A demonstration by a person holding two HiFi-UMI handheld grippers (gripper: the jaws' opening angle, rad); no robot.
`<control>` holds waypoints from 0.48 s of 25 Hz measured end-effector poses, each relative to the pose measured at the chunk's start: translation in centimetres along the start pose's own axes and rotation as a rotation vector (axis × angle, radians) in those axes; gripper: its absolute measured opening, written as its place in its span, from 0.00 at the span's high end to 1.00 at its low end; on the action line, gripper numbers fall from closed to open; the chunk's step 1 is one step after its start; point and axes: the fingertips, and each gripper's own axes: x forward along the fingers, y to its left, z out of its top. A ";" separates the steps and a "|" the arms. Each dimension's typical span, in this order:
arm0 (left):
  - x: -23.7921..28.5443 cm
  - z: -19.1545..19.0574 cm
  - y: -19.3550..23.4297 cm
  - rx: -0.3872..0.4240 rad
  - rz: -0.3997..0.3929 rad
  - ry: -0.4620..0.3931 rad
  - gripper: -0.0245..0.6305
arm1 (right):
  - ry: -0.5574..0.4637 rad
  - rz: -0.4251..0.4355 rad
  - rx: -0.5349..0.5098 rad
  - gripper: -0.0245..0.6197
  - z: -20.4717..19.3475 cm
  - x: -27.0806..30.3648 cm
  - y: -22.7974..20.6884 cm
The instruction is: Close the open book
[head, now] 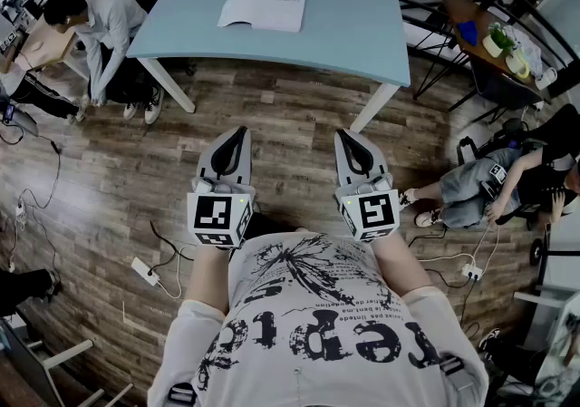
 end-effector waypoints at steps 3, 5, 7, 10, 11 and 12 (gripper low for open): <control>-0.4 -0.2 -0.7 0.002 0.003 0.004 0.93 | 0.003 0.002 -0.001 0.95 -0.3 -0.9 0.0; -0.4 -0.2 -1.1 0.000 0.002 0.008 0.93 | 0.006 0.001 0.002 0.95 -0.4 -1.2 -0.1; -0.3 -0.3 -1.3 -0.005 0.003 0.011 0.93 | 0.006 0.004 0.002 0.95 -0.5 -1.3 -0.2; -0.3 -0.4 -1.4 -0.010 0.005 0.013 0.93 | 0.007 0.025 0.011 0.95 -0.7 -1.4 -0.1; -0.4 -0.4 -1.5 -0.010 0.005 0.014 0.93 | 0.007 0.036 0.022 0.95 -0.9 -1.4 0.0; -0.4 -0.5 -1.6 -0.009 0.005 0.017 0.93 | 0.008 0.042 0.038 0.95 -1.0 -1.4 -0.1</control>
